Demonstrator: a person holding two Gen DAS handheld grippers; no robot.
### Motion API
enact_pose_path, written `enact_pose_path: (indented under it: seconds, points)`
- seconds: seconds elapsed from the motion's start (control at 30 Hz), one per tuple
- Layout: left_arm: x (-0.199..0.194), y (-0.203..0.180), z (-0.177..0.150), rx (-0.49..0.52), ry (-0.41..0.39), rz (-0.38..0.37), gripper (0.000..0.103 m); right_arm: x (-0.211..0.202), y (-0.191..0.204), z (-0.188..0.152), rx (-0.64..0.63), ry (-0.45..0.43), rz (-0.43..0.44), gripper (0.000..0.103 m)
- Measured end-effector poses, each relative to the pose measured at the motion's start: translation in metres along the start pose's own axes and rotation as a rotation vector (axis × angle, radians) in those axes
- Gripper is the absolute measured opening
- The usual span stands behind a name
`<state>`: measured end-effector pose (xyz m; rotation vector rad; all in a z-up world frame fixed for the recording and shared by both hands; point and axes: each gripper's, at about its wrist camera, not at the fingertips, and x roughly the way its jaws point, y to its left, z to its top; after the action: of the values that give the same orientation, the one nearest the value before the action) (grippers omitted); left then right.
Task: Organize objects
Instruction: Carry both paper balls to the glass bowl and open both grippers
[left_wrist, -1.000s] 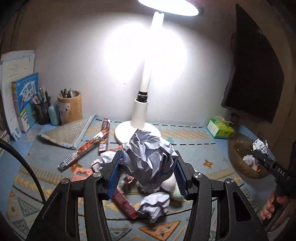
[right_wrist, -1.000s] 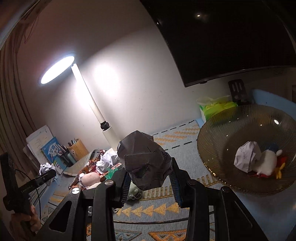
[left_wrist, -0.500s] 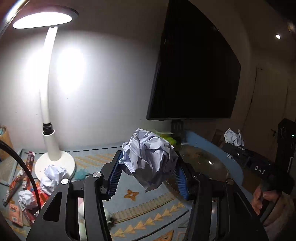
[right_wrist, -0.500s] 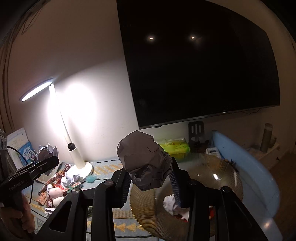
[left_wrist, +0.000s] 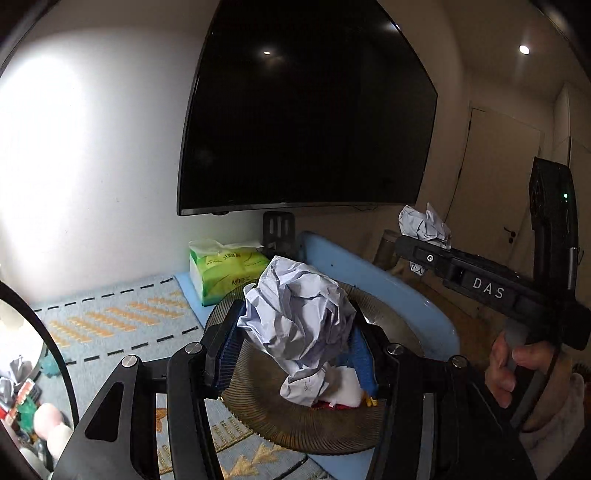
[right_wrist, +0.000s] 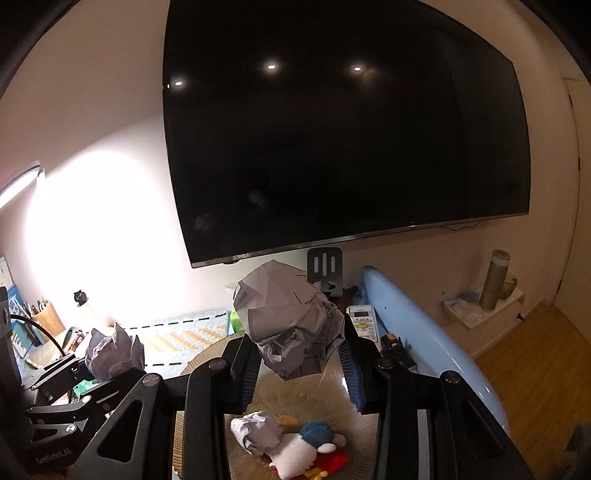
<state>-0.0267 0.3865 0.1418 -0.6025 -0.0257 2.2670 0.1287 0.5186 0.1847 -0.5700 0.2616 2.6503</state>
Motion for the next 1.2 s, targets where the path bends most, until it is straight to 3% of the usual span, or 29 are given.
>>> enact_pose_path:
  seconds: [0.37,0.6,0.63,0.67,0.7,0.73,0.8,0.9,0.97,1.03,1.2]
  points:
    - [0.041,0.003,-0.008,-0.044,0.049,-0.016,0.05,0.031,-0.008,-0.004,-0.009,0.081,-0.066,0.038]
    - [0.052,0.004,-0.013,-0.054,0.054,-0.032,0.05,0.042,-0.015,-0.011,0.044,0.11,-0.029,0.041]
    - [0.048,0.003,-0.014,-0.064,0.04,-0.028,0.057,0.042,-0.016,-0.011,0.07,0.115,-0.007,0.05]
    - [0.045,0.005,-0.014,-0.086,0.014,-0.027,0.061,0.042,-0.016,-0.011,0.099,0.124,0.021,0.077]
    - [0.042,0.008,-0.016,-0.121,-0.015,-0.037,0.08,0.043,-0.017,-0.012,0.136,0.138,0.053,0.095]
    - [0.04,0.009,-0.016,-0.14,-0.025,-0.052,0.101,0.047,-0.018,-0.013,0.171,0.163,0.089,0.103]
    - [0.038,0.008,-0.013,-0.116,-0.026,-0.014,0.103,0.051,-0.016,-0.012,0.219,0.202,0.13,0.103]
    - [0.026,-0.007,-0.007,-0.007,-0.091,0.163,0.103,0.041,-0.007,-0.012,0.215,0.166,0.11,0.103]
    - [0.019,-0.014,-0.005,0.061,-0.134,0.221,0.103,0.033,-0.001,-0.01,0.195,0.135,0.097,0.103]
    - [0.011,-0.015,-0.004,0.088,-0.145,0.22,0.103,0.025,0.005,-0.008,0.197,0.125,0.106,0.103]
    - [-0.009,0.003,0.001,0.025,-0.133,0.199,0.103,0.007,0.016,-0.001,0.229,0.122,0.123,0.103]
